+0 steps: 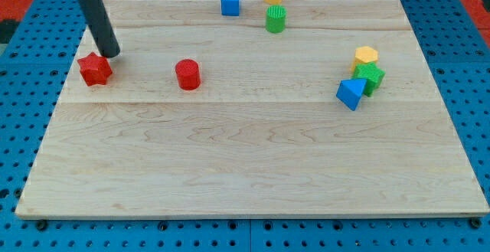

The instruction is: Push the red star downwards

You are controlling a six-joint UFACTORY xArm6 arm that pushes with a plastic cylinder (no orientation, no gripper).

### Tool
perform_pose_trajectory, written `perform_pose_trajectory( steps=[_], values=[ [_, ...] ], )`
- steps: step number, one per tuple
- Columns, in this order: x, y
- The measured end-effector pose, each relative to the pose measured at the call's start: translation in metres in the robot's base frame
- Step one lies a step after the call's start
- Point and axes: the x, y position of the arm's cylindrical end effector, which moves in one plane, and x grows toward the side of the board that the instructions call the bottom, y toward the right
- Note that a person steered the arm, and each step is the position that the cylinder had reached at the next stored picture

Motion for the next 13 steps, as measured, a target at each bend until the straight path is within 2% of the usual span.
perform_pose_trajectory(
  steps=[1, 2, 3, 4, 5, 6, 7, 8, 9, 10, 11, 12, 13],
  values=[
    [0.064, 0.018],
    [0.089, 0.045],
    [0.071, 0.078],
    [0.032, 0.08],
    [0.036, 0.078],
    [0.019, 0.021],
    [0.039, -0.023],
    [0.102, -0.013],
    [0.104, 0.015],
    [0.147, 0.075],
    [0.185, 0.022],
    [0.16, -0.026],
    [0.131, -0.019]
  ],
)
